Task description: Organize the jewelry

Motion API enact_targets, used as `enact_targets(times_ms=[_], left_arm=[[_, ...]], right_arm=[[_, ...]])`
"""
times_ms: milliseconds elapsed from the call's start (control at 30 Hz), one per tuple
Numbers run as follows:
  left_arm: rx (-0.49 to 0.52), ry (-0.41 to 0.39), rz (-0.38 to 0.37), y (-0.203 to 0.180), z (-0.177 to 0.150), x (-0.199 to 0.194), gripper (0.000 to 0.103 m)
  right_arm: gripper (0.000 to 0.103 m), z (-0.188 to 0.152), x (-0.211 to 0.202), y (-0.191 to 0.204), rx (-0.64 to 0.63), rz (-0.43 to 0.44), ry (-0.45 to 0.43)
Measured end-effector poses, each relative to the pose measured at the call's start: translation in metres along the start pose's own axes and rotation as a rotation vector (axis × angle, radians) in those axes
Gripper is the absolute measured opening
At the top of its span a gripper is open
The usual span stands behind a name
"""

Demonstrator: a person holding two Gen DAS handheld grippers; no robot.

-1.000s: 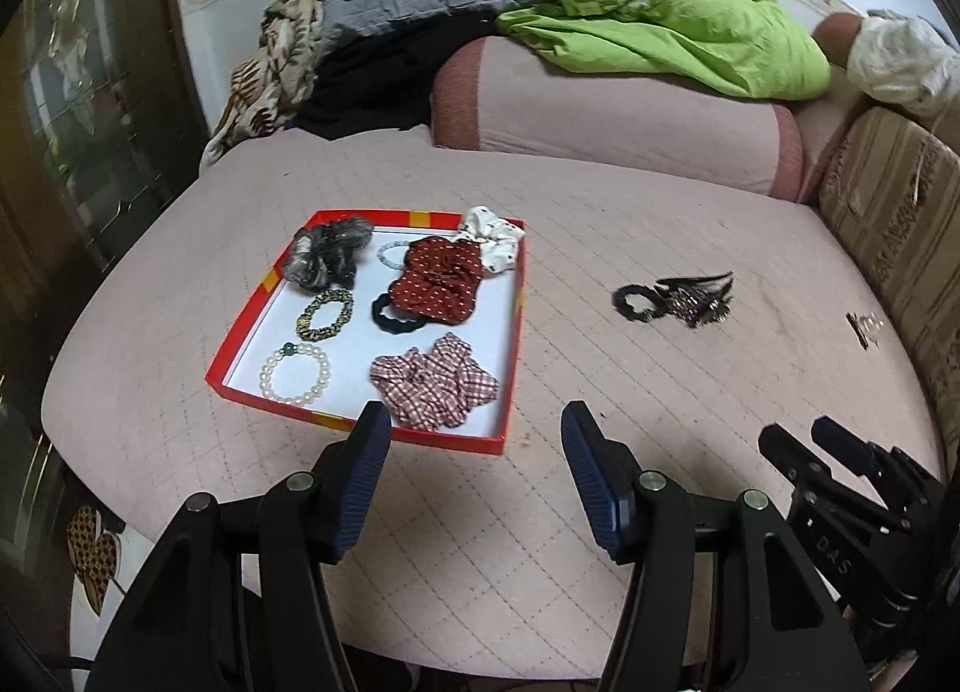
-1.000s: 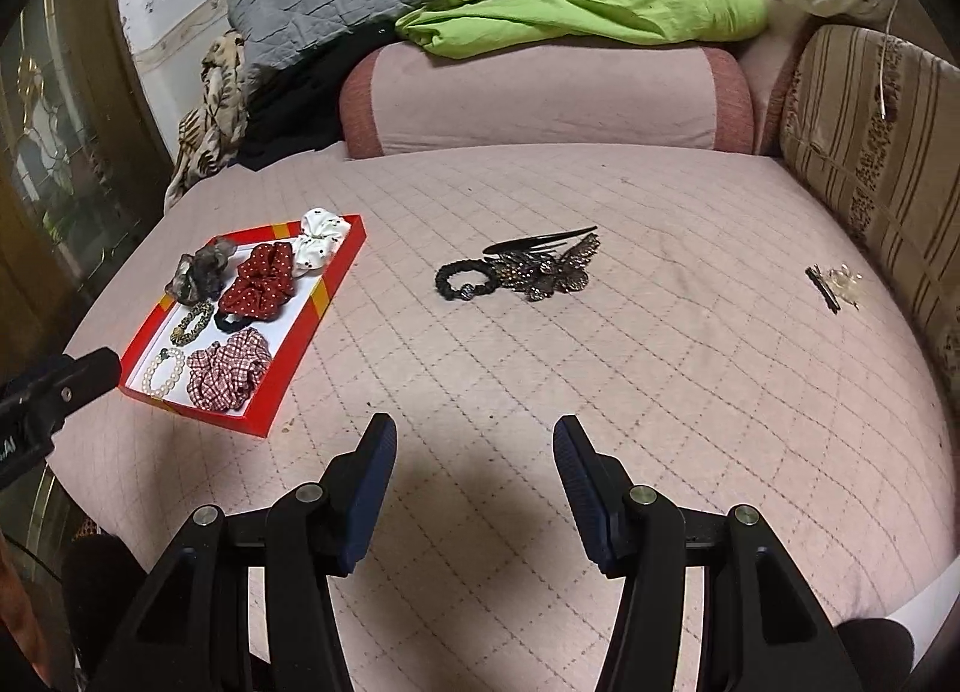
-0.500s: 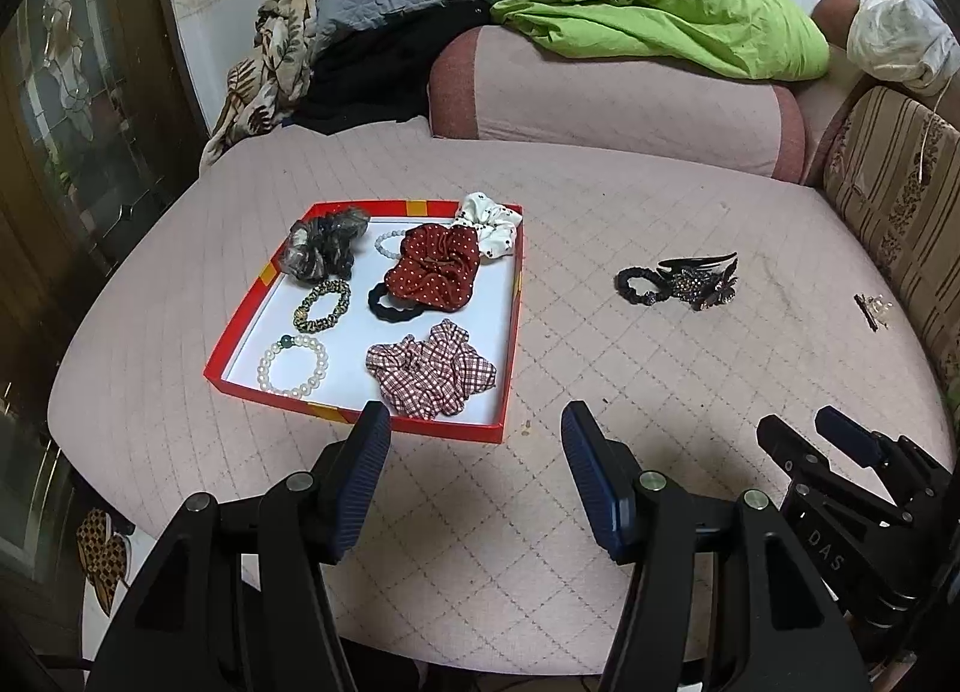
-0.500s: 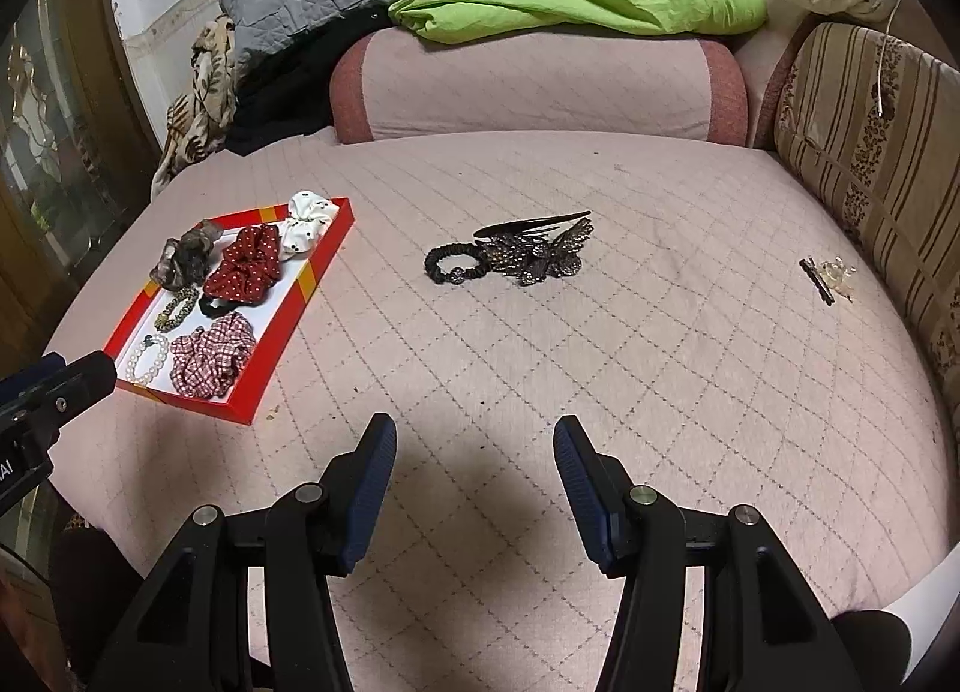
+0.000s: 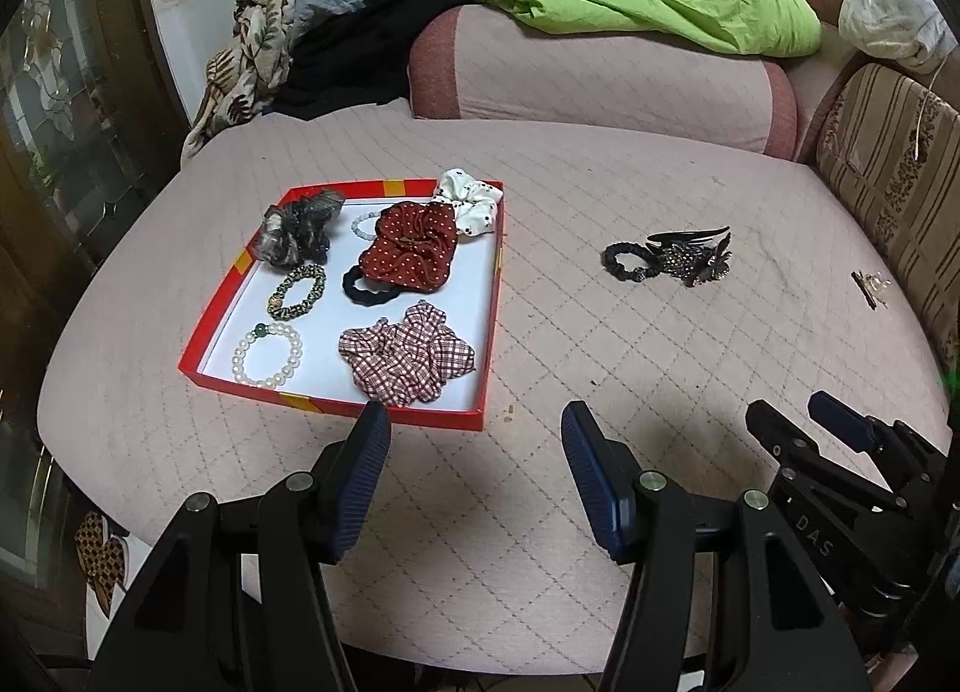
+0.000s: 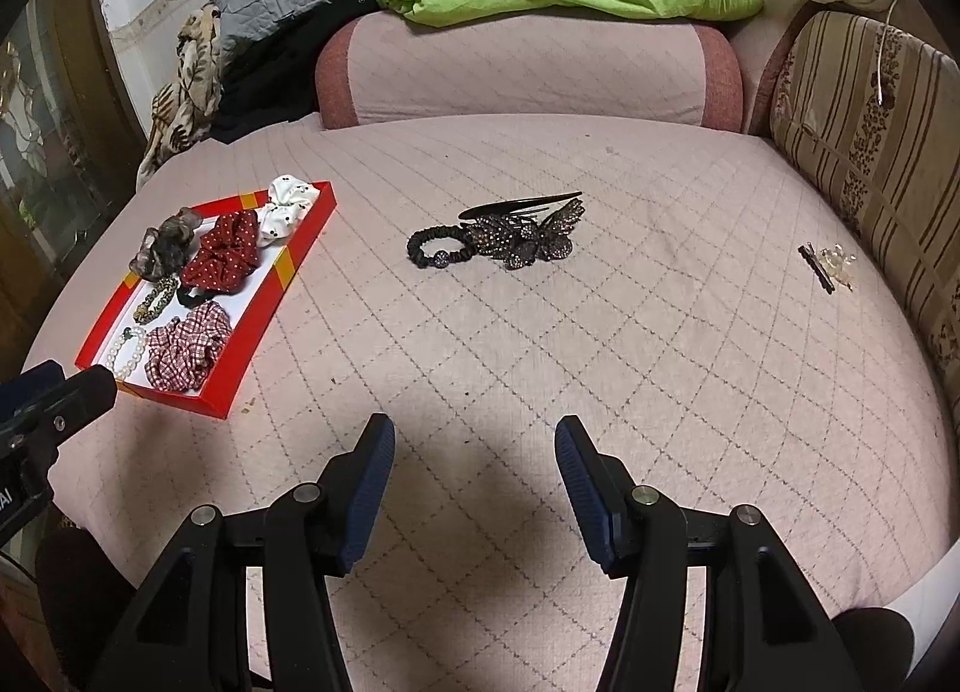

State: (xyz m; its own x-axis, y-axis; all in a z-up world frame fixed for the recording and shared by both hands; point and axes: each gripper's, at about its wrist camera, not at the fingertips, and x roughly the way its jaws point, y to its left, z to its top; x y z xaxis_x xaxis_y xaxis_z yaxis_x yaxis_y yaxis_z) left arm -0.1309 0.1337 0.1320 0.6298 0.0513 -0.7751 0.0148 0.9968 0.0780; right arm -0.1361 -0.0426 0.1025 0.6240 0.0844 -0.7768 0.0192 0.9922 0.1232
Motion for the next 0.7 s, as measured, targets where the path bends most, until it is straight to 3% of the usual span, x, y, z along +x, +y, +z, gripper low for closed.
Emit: enact_targets(times_ms=[700], left_arm=[[0.058,0.020,-0.008,-0.020,-0.007,0.002,0.058]], right_arm=[[0.067,-0.002,0.003,-0.010,0.032,0.001,-0.009]])
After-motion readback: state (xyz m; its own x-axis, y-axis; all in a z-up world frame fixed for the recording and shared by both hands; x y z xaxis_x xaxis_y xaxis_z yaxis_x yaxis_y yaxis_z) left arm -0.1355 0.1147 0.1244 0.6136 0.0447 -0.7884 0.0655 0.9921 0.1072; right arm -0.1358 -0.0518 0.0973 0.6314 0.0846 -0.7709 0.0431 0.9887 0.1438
